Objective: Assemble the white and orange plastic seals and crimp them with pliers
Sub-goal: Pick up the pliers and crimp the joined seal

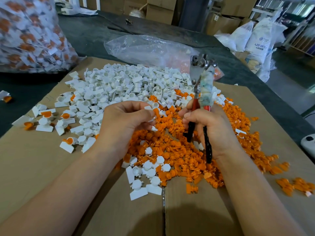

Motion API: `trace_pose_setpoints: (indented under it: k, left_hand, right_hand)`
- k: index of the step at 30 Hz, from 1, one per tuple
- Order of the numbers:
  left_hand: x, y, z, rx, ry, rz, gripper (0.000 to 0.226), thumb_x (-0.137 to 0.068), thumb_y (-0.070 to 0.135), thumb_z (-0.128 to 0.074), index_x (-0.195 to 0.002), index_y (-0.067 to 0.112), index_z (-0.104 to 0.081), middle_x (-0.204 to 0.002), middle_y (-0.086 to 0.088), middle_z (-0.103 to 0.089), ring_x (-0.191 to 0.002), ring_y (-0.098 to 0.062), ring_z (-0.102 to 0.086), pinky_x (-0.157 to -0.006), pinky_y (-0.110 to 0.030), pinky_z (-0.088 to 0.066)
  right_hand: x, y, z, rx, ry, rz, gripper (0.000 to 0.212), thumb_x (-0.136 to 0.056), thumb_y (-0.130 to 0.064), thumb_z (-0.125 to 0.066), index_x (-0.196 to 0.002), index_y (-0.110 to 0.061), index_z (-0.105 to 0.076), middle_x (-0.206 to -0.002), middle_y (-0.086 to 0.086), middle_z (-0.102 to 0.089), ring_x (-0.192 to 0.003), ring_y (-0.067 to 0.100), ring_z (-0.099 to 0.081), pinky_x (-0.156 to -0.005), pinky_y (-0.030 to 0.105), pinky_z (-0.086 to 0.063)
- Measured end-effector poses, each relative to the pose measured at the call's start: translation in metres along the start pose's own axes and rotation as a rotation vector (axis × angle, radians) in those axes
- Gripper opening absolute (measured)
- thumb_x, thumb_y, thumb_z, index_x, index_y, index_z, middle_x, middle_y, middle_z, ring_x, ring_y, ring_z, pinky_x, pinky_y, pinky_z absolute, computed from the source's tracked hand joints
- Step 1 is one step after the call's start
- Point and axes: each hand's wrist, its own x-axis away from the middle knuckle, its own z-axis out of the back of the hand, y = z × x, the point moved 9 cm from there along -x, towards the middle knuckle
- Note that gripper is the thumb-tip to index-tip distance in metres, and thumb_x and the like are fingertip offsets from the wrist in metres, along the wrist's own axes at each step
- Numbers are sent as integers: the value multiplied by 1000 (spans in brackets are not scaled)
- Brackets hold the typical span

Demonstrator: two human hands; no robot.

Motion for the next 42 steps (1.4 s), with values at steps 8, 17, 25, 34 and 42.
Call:
trace_pose_setpoints:
  k: [8, 17, 25, 34, 42]
  left_hand:
    - [1, 0, 3, 41, 34, 28, 18, -71, -10, -65, -64, 6, -63, -49, -2, -61, -45, -12, -60, -45, -16, -46]
    - [0, 4, 9, 48, 49, 45, 29, -69, -3, -68, -51, 20, -70, -50, -1, -62, -46, -11, -58, -49, -19, -44]
    - [0, 1, 7, 145, 63, 107, 21, -73, -10, -63, -62, 8, -63, -50, -4, -61, -44, -11, -60, -42, -15, -46]
    - [1, -1, 3, 107, 37, 107, 17, -72, -11, -63, -67, 5, -61, -50, -2, -62, -44, -11, -60, -42, -14, -46]
    - [4, -10, -8, 68, -46, 165, 10, -65, -7, -66, -69, 1, -61, -52, -4, -62, -44, -11, -60, -42, -16, -47]
  right_hand:
    - [0, -1, 0, 3, -1, 1, 11, -58, -12, -55, -68, -16, -54, -61, -4, -62, -64, 12, -52, -62, 24, -45]
    - [3, -2, -8, 136, -64, 20, 17, -57, -16, -57, -73, -16, -55, -68, -8, -63, -67, 2, -58, -64, 17, -46]
    - [4, -2, -16, 173, -103, 13, 14, -60, -17, -58, -73, -13, -55, -69, -6, -59, -62, -1, -54, -60, 12, -44]
    - [4, 1, -10, 102, -53, -7, 10, -74, -10, -65, -81, -14, -58, -55, -9, -48, -55, 4, -49, -57, 16, -45]
    - [8, -12, -21, 212, -71, 115, 26, -66, -15, -75, -80, -23, -54, -61, -12, -58, -54, -2, -51, -53, 13, -42]
